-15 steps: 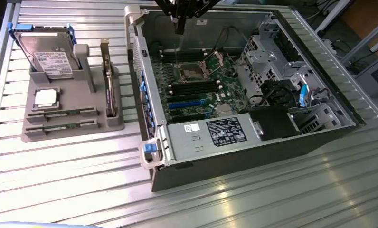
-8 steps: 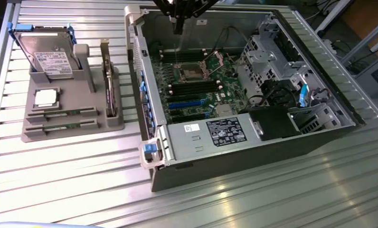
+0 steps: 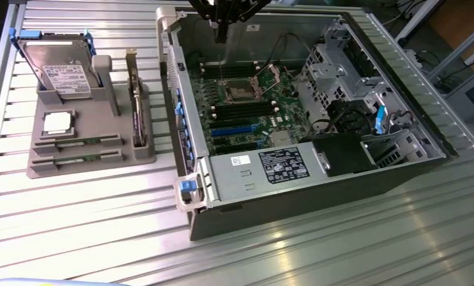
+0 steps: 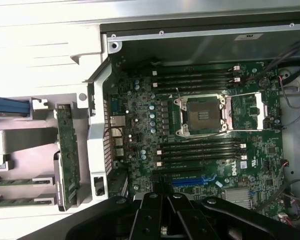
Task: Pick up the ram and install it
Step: 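Reach for the ram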
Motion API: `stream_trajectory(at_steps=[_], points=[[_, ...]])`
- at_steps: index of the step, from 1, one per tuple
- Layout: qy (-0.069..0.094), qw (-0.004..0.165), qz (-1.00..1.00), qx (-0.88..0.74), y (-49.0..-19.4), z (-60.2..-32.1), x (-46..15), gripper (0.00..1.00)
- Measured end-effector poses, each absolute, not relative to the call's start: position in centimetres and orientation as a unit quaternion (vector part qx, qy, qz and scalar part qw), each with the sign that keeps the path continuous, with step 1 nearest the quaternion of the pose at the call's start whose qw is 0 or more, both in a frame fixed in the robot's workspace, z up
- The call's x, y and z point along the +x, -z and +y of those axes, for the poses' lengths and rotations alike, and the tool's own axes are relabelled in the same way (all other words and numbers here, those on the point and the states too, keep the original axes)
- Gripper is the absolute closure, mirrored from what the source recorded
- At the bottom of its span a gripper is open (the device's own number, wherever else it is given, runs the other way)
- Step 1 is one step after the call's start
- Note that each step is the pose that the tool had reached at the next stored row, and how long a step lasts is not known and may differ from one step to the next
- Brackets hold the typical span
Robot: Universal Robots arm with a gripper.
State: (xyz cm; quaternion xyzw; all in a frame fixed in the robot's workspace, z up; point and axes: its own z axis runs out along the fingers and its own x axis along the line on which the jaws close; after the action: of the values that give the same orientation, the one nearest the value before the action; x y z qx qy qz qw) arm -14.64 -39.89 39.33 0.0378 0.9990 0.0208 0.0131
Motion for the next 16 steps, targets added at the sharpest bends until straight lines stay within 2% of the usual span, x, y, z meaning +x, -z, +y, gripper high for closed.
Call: stream_trajectory(at_steps=[16], points=[[-0.021, 0.013, 0.999, 0.038, -39.33, -39.89, -15.39, 0.90]])
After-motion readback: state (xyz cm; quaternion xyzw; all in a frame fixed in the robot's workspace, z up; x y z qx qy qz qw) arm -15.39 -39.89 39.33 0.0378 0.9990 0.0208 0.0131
